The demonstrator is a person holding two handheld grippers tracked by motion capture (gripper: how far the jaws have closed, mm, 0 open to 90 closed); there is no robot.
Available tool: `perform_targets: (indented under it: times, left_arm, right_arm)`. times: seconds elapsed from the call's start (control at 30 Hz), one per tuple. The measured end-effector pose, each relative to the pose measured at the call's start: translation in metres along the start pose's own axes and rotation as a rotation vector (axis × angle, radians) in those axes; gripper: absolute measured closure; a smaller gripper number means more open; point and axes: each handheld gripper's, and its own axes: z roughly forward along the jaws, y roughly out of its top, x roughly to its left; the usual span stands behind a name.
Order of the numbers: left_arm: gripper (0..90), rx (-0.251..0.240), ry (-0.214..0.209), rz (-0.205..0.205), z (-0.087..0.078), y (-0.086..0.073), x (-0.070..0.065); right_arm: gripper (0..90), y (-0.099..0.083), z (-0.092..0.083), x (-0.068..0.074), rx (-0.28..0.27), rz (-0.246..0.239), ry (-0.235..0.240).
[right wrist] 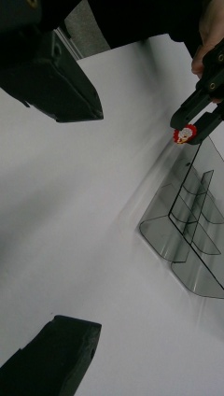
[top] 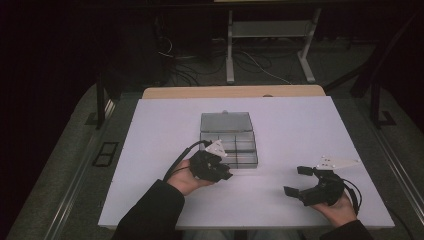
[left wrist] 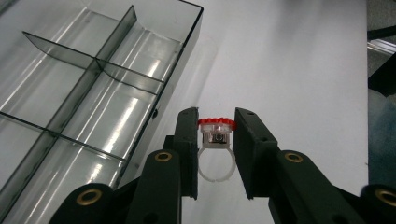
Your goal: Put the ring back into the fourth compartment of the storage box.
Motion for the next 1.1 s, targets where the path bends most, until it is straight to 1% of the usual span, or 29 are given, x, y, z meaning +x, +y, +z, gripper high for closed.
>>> perform_targets:
  times: [0.33,0.6,0.73,0.77,1.1]
  left_arm:
    - [70.2,-0.017,0.007,-0.001,-0.012,0.005,0.004]
    - [70.2,-0.043,0.016,-0.007,-0.021,0.008,0.009]
    - [70.2,-0.058,0.025,-0.017,-0.027,0.008,0.012]
    - [70.2,-0.057,0.028,-0.015,-0.028,0.008,0.013]
    - [70.2,-0.078,0.043,-0.039,-0.037,0.007,0.023]
  right_arm:
    - [0.1,0.0,0.0,0.0,-0.001,-0.002,0.0]
    - [0.1,0.0,0.0,0.0,-0.001,-0.002,0.0]
    - [0.1,0.0,0.0,0.0,0.0,-0.002,0.001]
    - [0.1,0.0,0.0,0.0,0.0,-0.003,0.0]
    - [0.1,0.0,0.0,0.0,0.0,-0.001,0.0]
